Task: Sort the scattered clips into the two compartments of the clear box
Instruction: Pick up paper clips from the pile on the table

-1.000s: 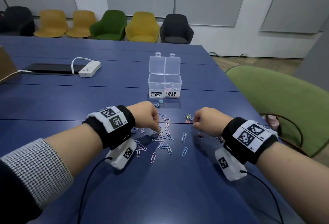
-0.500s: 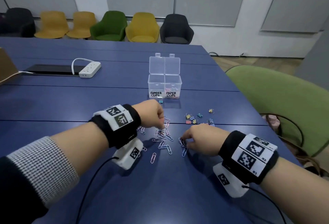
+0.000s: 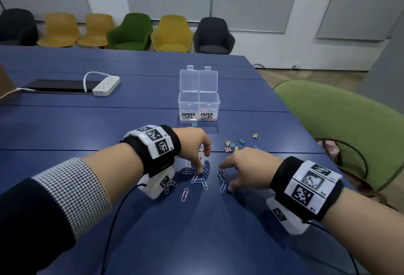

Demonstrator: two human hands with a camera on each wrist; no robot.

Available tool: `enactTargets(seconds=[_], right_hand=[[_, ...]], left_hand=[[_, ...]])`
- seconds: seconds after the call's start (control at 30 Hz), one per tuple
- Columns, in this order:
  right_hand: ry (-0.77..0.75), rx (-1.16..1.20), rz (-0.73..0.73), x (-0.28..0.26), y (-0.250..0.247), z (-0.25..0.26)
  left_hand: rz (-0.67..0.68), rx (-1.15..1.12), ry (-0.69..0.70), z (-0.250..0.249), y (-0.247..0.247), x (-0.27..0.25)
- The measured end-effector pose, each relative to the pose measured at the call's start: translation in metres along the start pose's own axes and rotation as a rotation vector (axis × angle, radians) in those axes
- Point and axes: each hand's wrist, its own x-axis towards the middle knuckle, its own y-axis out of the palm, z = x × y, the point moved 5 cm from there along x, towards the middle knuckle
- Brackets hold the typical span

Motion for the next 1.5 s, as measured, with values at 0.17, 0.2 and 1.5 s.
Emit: enactTargets(seconds=[0.17, 0.2, 1.5], right_hand=[[0.014, -0.172, 0.004, 0.004, 0.003, 0.018], [0.004, -0.208, -0.010, 0.004, 0.002, 0.023], [0.133, 1.581, 0.000, 0.062, -0.003, 0.023]], left_hand=[[-0.008, 0.065, -0.020, 0.001, 0.010, 0.004], [-0.001, 0.065, -0.021, 0.001, 0.013, 0.005], [-0.251, -1.769, -0.437, 0.135, 0.012, -0.087]])
